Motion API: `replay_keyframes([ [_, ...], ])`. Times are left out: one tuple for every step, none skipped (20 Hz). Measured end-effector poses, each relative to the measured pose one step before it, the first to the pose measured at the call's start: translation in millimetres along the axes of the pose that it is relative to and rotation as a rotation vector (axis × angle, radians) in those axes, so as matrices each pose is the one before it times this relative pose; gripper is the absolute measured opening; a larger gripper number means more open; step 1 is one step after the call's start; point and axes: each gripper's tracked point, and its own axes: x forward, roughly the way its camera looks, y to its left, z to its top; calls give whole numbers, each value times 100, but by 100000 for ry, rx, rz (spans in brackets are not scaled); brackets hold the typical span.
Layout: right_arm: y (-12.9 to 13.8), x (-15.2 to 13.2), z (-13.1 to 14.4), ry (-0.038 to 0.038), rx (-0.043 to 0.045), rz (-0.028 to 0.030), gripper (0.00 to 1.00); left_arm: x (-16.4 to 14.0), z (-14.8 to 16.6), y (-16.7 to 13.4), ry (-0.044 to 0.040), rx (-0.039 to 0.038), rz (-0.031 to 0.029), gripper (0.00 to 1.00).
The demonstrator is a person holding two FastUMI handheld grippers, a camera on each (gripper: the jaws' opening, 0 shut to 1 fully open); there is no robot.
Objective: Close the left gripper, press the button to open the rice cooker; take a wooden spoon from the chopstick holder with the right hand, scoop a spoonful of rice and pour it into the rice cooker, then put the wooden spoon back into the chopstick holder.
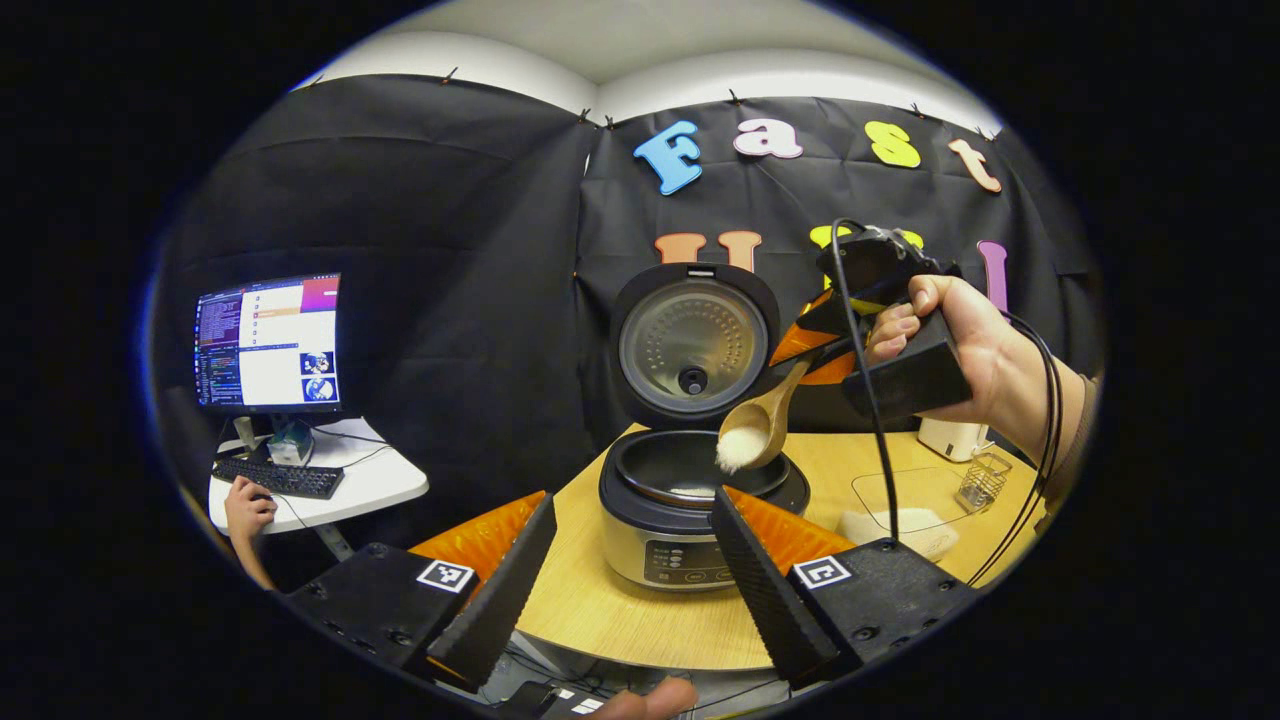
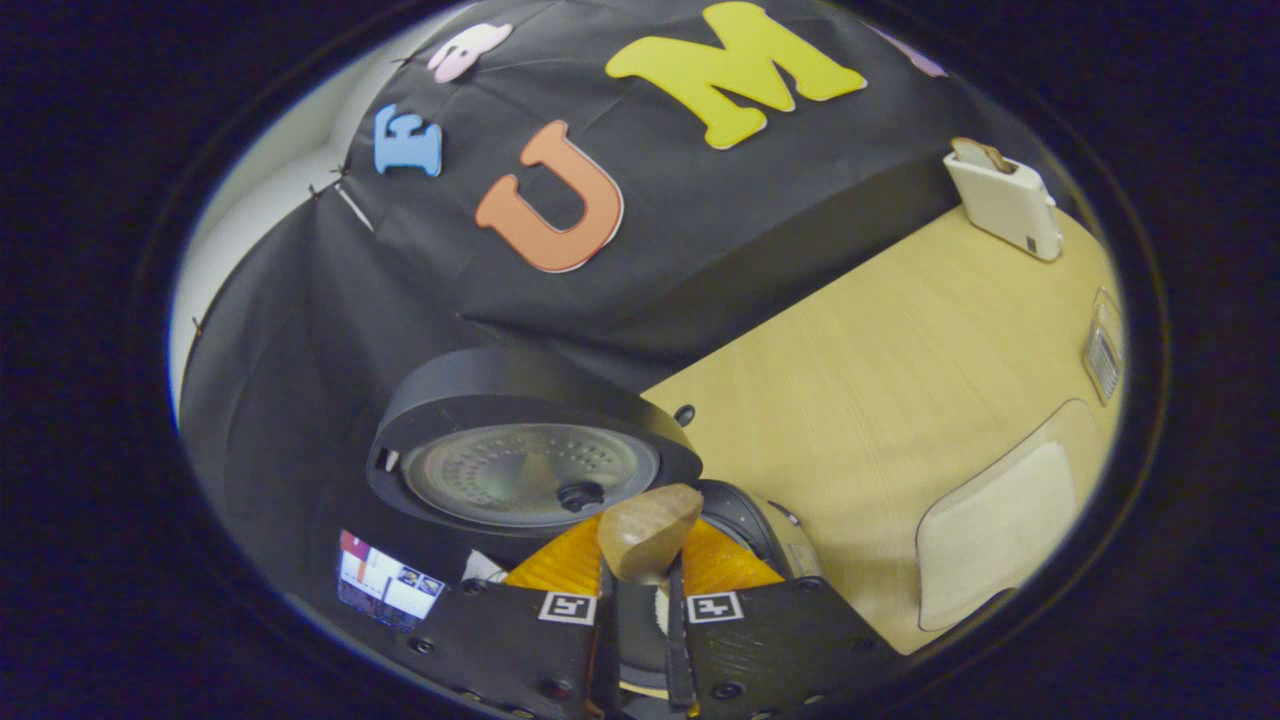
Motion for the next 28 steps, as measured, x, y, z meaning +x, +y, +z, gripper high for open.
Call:
replay_keyframes([
  [266,99,-155,-176,-3603,-801,18,-58,86,132,-521,-294,47,100],
  [642,175,-174,-219,-3956,-67,18,-66,-76,235,152,-270,331,100],
  [450,41,-57,-231,-4341,-270,18,-28,-37,124,-147,-221,396,100],
  [716,64,-23,-848,-4328,1142,18,5,24,107,-181,-282,39,100],
  [611,86,100,-1137,-4952,446,18,167,-171,52,625,-255,23,100],
  [796,-86,181,-2091,-5624,718,18,-14,30,18,170,-184,290,100],
  [925,217,271,-1332,-6055,853,18,28,55,29,131,-128,209,100],
  [677,13,-16,-675,-6482,117,18,-67,-29,26,-170,-109,155,100],
  [611,36,27,-1325,-6395,-525,18,17,11,28,22,-77,270,100],
  [571,118,79,-1209,-6329,-867,18,55,30,13,180,-126,241,99],
  [357,229,-1,-599,-5702,-1070,18,130,19,-44,99,-150,130,100],
  [243,121,-24,-1207,-6259,-1320,18,-84,-75,73,89,-196,-24,100],
  [265,56,219,-1762,-5508,-1357,18,63,-23,202,198,15,283,100],
  [214,-165,-27,-1526,-5246,-876,18,-29,-32,260,-109,-34,434,99],
  [129,-62,246,-2107,-5801,-1632,18,66,-33,137,60,-62,410,99],
  [461,-182,321,-1876,-4736,-933,18,23,-12,24,18,19,519,98],
  [402,-152,82,-1273,-4941,-1258,18,132,-35,249,13,28,543,98],
  [171,-136,38,-1487,-4524,-1994,18,40,-105,106,654,-211,412,97],
  [36,-115,249,-1331,-5109,-1987,18,182,-269,53,1060,-200,263,97],
  [133,-236,303,-1301,-4854,-1842,18,103,-267,116,964,-145,239,97],
  [-292,363,123,-1304,-4698,-1736,18,74,-164,184,727,36,601,97],
  [95,-198,90,-951,-4087,-1611,18,75,-197,438,766,61,941,97],
  [90,-187,39,-312,-2176,-1173,18,74,-150,206,619,-28,601,97],
  [123,-133,310,-769,296,-356,18,-76,-88,-47,254,-17,144,97],
  [-126,-239,257,-712,578,-289,18,-54,47,-223,-63,-307,-389,97],
  [-190,-368,360,-1081,1586,549,19,154,-27,-69,287,-159,-440,97],
  [-260,-538,457,-1196,1670,353,18,59,10,-96,-190,132,-35,98],
  [-663,-483,496,-1535,1683,-102,18,19,215,-58,-217,-19,82,97],
])
